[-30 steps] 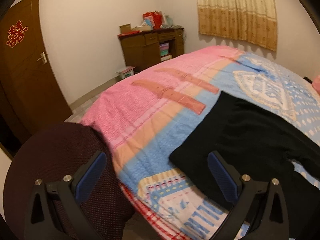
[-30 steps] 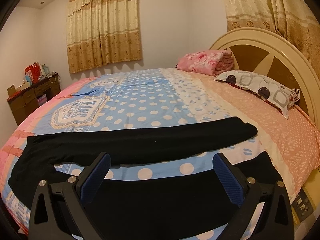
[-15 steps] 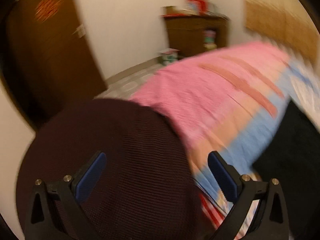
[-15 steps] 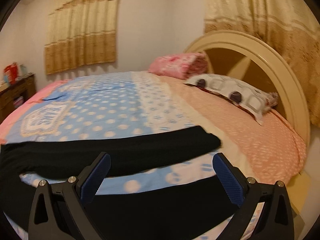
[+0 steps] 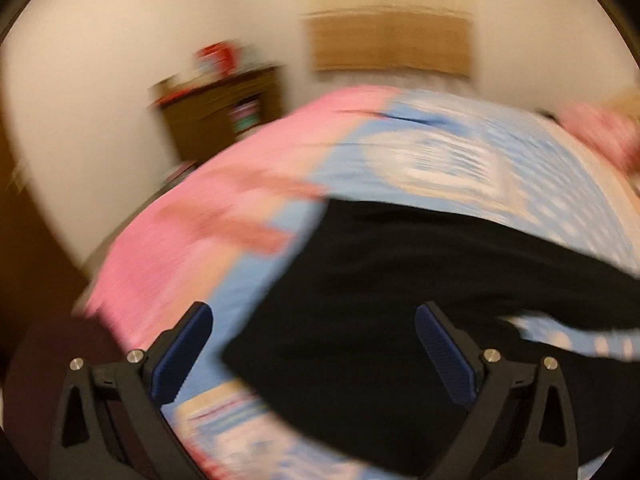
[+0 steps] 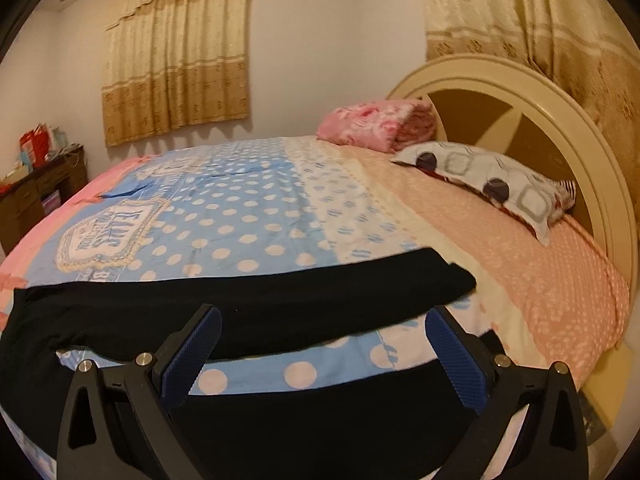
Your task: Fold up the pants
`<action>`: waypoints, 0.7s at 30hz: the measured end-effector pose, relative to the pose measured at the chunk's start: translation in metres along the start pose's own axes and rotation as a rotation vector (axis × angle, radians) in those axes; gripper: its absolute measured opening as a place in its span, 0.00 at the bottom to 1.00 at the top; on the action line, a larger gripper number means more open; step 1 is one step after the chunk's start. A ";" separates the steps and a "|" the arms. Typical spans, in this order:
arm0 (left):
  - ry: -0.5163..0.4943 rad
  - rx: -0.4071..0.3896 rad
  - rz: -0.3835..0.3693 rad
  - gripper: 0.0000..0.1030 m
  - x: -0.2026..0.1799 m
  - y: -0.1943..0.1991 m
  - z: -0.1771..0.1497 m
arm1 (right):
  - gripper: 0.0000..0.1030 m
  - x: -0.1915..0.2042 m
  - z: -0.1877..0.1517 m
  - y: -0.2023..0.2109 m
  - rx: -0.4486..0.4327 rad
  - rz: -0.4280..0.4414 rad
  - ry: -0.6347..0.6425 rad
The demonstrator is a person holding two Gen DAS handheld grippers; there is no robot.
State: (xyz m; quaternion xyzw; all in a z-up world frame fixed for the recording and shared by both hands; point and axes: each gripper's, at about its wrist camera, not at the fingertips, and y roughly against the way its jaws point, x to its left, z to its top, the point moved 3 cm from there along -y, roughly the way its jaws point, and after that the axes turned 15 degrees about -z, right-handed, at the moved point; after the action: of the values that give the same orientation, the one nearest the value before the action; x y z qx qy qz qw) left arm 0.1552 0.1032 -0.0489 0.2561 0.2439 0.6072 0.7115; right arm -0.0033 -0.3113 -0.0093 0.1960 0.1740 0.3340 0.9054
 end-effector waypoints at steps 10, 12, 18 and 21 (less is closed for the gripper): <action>-0.217 0.081 -0.145 1.00 -0.111 -0.044 0.023 | 0.99 -0.054 0.029 -0.096 0.126 -0.094 0.065; -0.202 0.110 -0.160 1.00 -0.111 -0.058 0.025 | 0.99 -0.063 0.036 -0.128 0.163 -0.103 0.121; -0.180 0.155 -0.128 1.00 -0.107 -0.090 0.030 | 0.99 -0.102 0.050 -0.218 0.301 -0.057 0.048; -0.163 0.177 -0.104 1.00 -0.097 -0.106 0.038 | 0.99 -0.123 0.053 -0.261 0.369 -0.020 -0.041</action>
State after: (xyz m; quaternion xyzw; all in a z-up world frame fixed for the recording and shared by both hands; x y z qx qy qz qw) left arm 0.2444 -0.0091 -0.0868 0.3537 0.2508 0.5228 0.7340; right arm 0.0720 -0.5891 -0.0639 0.3636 0.2159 0.2834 0.8607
